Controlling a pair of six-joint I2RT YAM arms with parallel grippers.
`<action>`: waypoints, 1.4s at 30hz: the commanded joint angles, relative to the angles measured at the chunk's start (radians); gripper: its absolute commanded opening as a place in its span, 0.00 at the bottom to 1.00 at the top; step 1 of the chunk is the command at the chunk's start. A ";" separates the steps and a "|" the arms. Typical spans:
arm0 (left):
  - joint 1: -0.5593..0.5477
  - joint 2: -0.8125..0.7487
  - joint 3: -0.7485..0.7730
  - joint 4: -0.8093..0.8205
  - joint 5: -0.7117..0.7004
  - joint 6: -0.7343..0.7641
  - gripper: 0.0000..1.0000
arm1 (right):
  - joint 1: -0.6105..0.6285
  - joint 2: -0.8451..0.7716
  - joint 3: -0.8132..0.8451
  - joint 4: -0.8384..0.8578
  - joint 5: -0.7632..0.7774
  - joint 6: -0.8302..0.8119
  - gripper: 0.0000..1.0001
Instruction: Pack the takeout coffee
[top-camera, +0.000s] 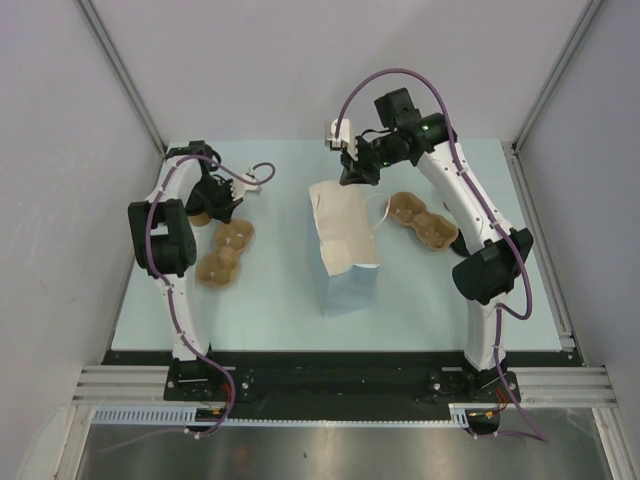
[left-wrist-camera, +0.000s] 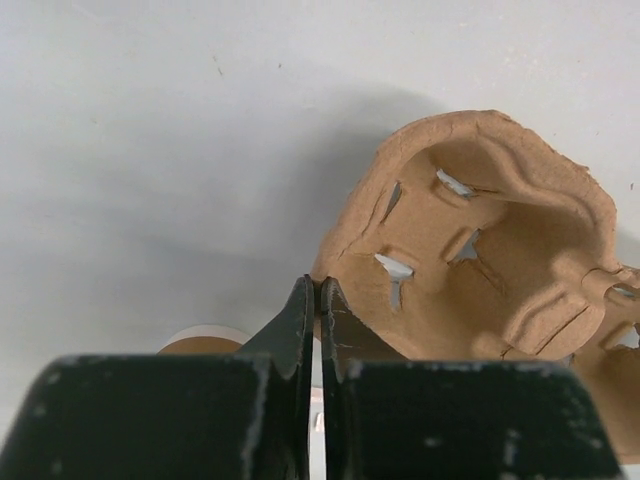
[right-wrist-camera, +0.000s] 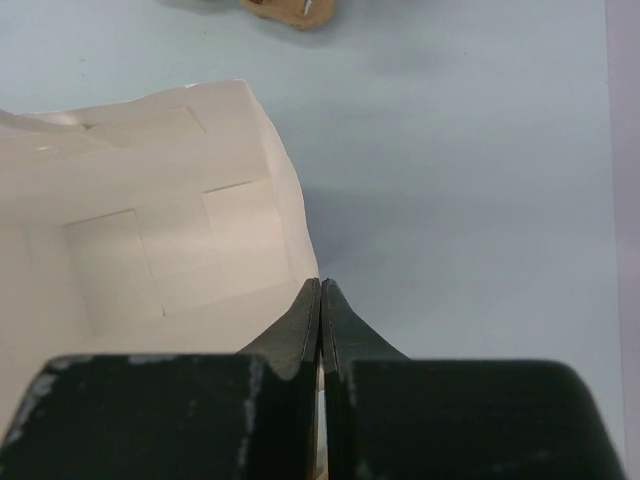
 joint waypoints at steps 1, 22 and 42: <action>-0.003 -0.061 -0.010 -0.024 0.078 0.005 0.00 | -0.011 -0.036 0.009 0.037 -0.022 0.051 0.00; -0.004 -0.045 -0.047 0.019 0.054 -0.196 0.47 | -0.011 -0.071 -0.057 0.078 -0.019 0.081 0.00; -0.006 -0.297 0.128 -0.071 0.198 -0.348 0.00 | -0.022 -0.111 -0.089 0.127 0.045 0.287 0.00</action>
